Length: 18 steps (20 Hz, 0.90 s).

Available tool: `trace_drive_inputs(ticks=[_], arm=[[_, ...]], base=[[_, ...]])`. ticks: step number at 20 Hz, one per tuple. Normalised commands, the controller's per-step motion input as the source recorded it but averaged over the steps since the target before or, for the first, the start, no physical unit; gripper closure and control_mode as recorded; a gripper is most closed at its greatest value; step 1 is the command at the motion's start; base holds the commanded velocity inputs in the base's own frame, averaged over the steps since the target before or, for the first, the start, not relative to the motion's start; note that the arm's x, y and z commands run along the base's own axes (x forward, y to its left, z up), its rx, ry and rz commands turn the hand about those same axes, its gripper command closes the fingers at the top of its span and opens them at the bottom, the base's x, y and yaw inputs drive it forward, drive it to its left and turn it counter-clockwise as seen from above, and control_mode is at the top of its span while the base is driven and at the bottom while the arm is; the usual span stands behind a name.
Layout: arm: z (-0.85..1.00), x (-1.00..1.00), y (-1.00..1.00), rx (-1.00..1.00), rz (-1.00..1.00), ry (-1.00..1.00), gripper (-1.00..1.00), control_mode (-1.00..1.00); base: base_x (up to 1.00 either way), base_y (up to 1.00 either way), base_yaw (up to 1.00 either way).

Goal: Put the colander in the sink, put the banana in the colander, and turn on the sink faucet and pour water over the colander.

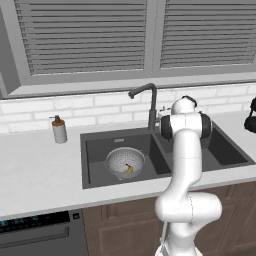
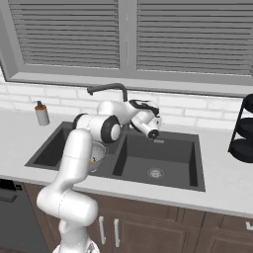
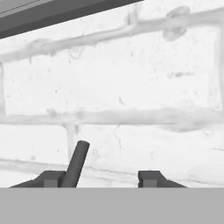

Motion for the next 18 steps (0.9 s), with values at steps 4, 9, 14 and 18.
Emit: trace_drive_inputs(ticks=[4,9,14,18], arm=[[-0.09,0.05,-0.63,0.0,0.0,0.0,1.0,-1.0],[-0.11,0.05,-0.73,-0.01,-0.06,0.0,1.0,-1.0],[-0.12,0.09,-0.76,0.0,-0.13,0.0,1.0,-1.0],[-0.17,0.07,-0.85,0.0,-0.14,0.02,1.0,-1.0]], base=[[0.0,0.0,0.0],[0.0,0.0,0.0],[0.0,0.0,0.0],[0.0,0.0,0.0]])
